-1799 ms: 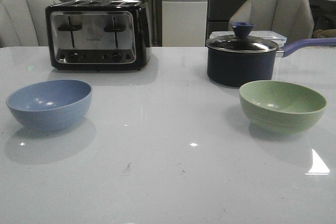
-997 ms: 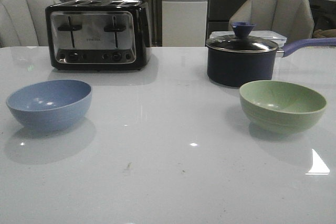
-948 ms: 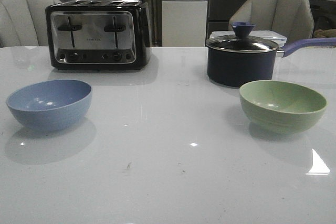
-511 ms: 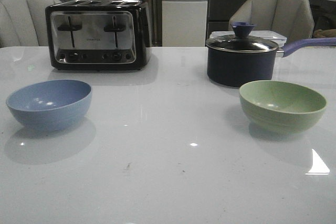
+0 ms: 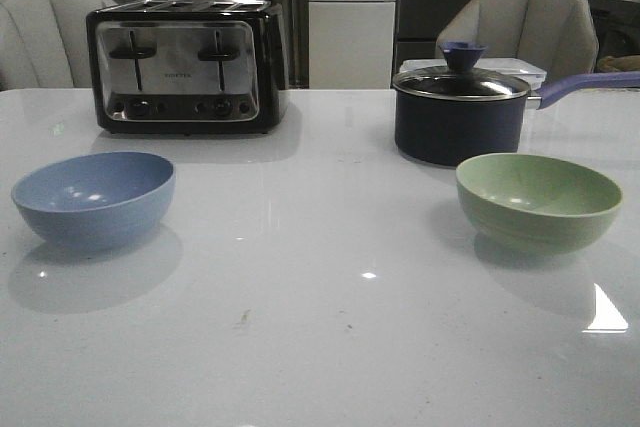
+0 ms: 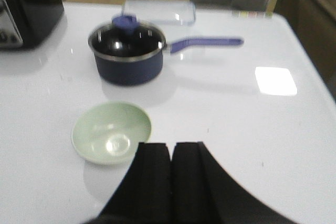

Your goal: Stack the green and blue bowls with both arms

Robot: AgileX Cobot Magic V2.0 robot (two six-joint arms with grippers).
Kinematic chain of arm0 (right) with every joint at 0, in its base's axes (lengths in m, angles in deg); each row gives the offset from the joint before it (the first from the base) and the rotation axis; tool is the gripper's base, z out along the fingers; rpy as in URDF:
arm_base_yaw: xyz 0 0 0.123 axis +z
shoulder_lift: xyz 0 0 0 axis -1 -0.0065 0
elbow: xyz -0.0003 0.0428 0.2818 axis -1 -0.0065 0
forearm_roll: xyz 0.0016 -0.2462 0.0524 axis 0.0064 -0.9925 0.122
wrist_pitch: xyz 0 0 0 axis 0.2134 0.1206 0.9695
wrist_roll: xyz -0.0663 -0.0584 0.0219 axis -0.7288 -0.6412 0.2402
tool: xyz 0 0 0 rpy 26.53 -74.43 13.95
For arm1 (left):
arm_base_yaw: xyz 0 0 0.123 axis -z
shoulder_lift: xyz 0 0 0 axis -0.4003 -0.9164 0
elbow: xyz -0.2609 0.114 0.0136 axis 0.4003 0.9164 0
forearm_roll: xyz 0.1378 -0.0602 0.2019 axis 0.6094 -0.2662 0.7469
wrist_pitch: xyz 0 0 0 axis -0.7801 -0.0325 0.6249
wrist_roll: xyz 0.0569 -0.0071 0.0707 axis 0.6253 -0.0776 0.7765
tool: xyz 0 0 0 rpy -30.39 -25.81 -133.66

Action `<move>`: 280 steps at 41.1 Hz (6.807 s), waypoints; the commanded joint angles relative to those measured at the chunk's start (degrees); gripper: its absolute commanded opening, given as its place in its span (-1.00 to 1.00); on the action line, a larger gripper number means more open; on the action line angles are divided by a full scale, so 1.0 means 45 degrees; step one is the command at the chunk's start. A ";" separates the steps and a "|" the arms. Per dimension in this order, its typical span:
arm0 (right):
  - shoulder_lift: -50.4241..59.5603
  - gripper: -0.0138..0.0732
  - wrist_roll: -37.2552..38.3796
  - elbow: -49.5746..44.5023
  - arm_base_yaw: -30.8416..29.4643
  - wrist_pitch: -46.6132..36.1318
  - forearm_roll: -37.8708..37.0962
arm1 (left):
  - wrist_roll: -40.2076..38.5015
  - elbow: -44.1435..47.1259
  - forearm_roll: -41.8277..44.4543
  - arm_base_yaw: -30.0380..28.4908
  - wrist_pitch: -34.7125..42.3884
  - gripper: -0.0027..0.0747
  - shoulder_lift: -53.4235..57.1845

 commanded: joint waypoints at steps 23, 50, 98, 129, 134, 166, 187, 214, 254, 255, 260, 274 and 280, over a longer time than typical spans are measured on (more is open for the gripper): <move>-0.4717 0.13 -0.0256 0.0433 -0.0068 0.0724 -0.0076 | -0.0136 0.0307 -0.0054 0.0090 0.0557 -0.10 -0.2923; -1.2857 0.43 -0.1551 0.4858 -0.0068 0.0057 0.2544 | -0.0136 0.0307 -0.0054 0.0090 0.0606 0.43 -0.2923; -1.5544 -0.63 -0.1758 0.7456 0.0600 0.0555 0.2023 | -0.0136 0.0307 -0.0054 0.0090 0.0606 0.43 -0.2923; -1.6438 -0.63 -0.2208 0.7442 0.6423 0.0059 0.2023 | -0.0136 0.0307 -0.0079 0.0090 0.0825 0.43 -0.2923; -1.6823 -0.55 -0.2208 0.7442 0.6423 -0.0365 0.2023 | -0.0136 0.0307 -0.0079 0.0090 0.0842 0.43 -0.2923; -0.9114 0.27 -0.2221 0.4181 0.6423 -0.1335 0.1436 | -0.0136 0.0307 -0.0079 0.0090 0.0842 0.43 -0.2923; -0.2749 0.27 -0.2221 0.0736 0.6423 0.0659 0.1093 | 0.0177 0.0113 -0.0243 0.0090 0.0722 0.43 -0.4244; -0.2600 0.27 -0.2221 0.0715 0.6423 0.0696 0.1093 | 0.0256 -0.4498 -0.0842 0.0514 0.0475 0.43 -1.3547; -0.2600 0.27 -0.2221 0.0715 0.6423 0.0696 0.1093 | 0.0233 -0.7183 -0.0842 0.0915 0.0389 -0.69 -1.7868; -0.2600 0.27 -0.2221 0.0715 0.6423 0.0696 0.1093 | 0.0233 -0.7183 -0.0842 0.0915 0.0320 -0.69 -1.7768; -0.2600 0.27 -0.2221 0.0715 0.6423 0.0696 0.1093 | 0.0233 -0.7183 -0.0997 0.1021 -0.0092 -0.69 -1.6988; -0.2600 0.27 -0.2221 0.0715 0.6423 0.0696 0.1093 | 0.0253 -0.7183 -0.1207 0.3178 -0.0620 -0.69 -1.4299; -0.2600 0.27 -0.2221 0.0715 0.6423 0.0696 0.1093 | 0.0253 -0.7242 -0.1236 0.4751 -0.0620 -0.69 -1.4070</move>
